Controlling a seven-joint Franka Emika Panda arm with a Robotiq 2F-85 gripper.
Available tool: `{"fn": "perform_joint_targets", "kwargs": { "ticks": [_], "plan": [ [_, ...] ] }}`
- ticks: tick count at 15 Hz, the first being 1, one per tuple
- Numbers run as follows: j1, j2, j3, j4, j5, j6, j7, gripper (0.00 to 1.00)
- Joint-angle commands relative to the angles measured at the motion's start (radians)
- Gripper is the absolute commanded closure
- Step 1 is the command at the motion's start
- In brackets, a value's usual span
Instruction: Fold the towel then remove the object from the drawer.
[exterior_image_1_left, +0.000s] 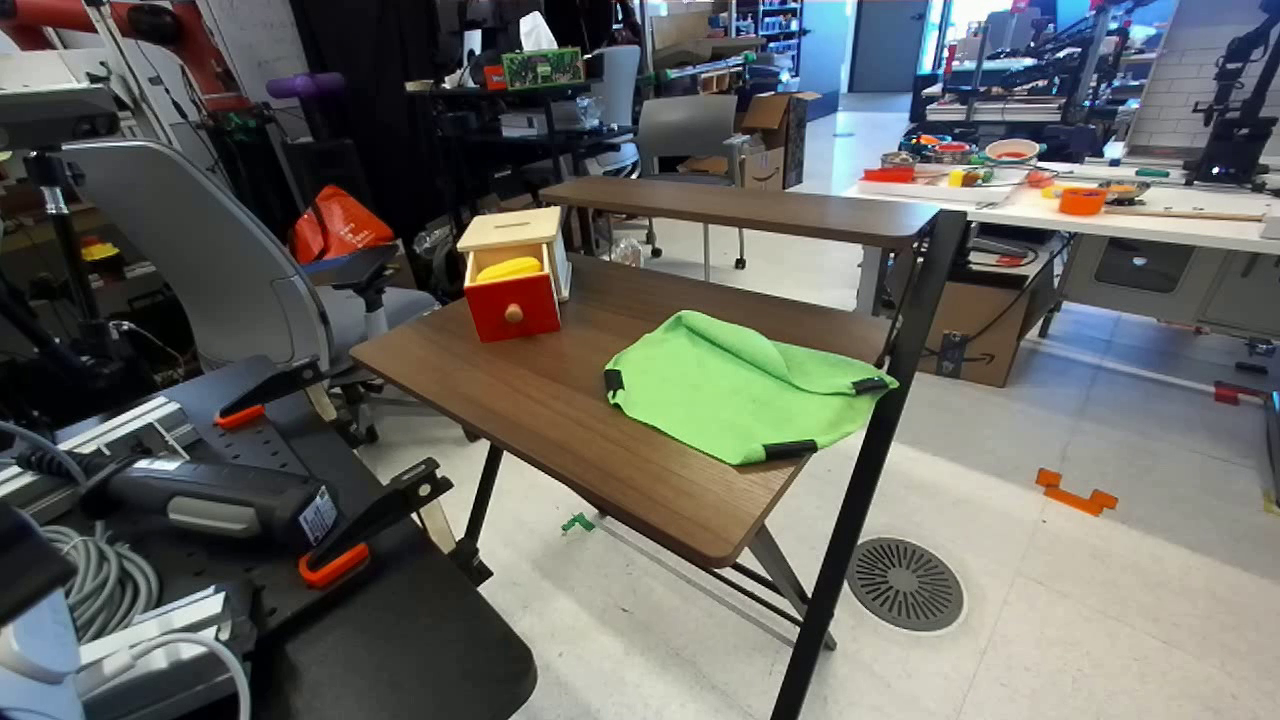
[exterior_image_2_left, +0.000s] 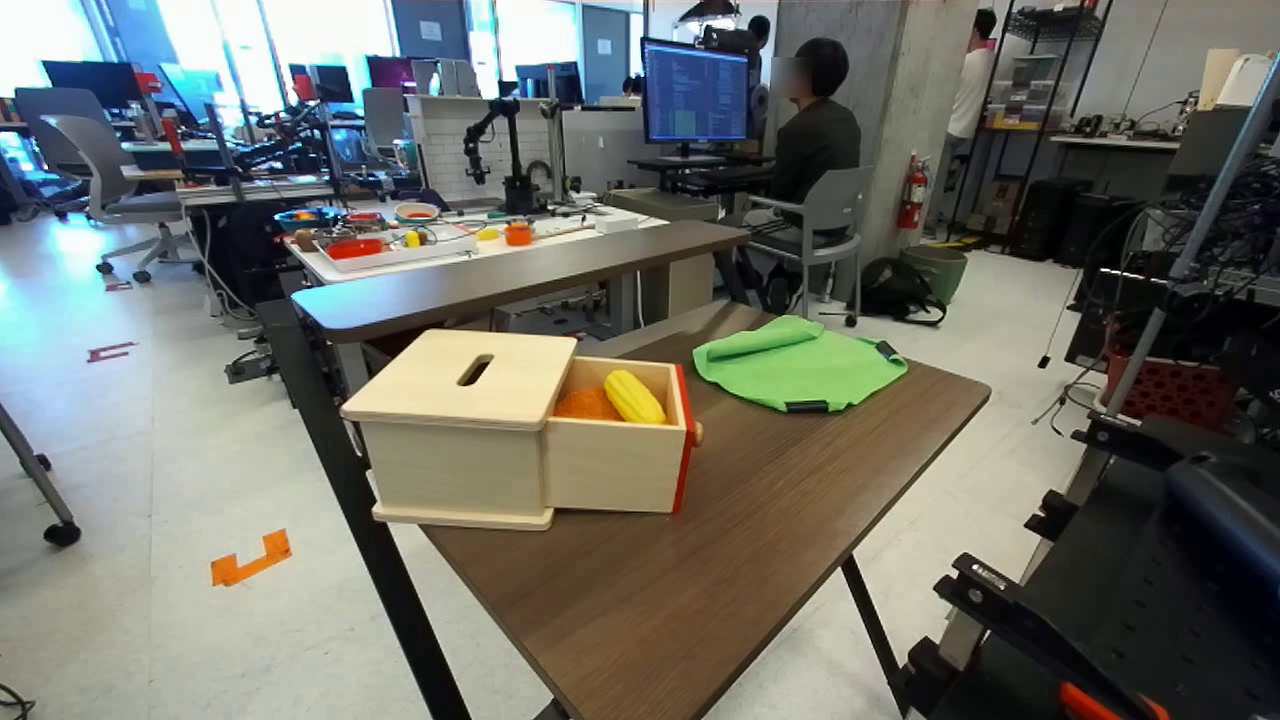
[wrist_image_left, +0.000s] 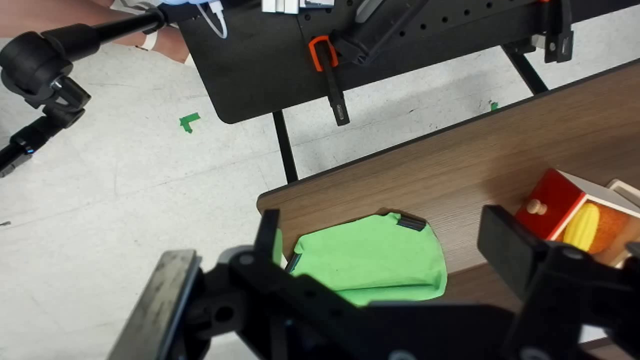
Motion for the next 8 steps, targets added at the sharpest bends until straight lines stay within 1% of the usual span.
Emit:
{"fn": "perform_joint_targets", "kwargs": {
  "ticks": [1, 5, 6, 7, 8],
  "plan": [
    [-0.001, 0.001, 0.001, 0.002, 0.002, -0.003, -0.001, 0.0],
    [-0.001, 0.001, 0.001, 0.002, 0.002, -0.003, -0.001, 0.0],
    [-0.01, 0.011, 0.017, 0.003, -0.007, 0.043, 0.028, 0.0],
    [-0.004, 0.05, 0.025, 0.018, 0.004, 0.065, 0.052, 0.0],
    [-0.002, 0.109, 0.046, 0.031, 0.011, 0.128, 0.102, 0.0]
  ]
}}
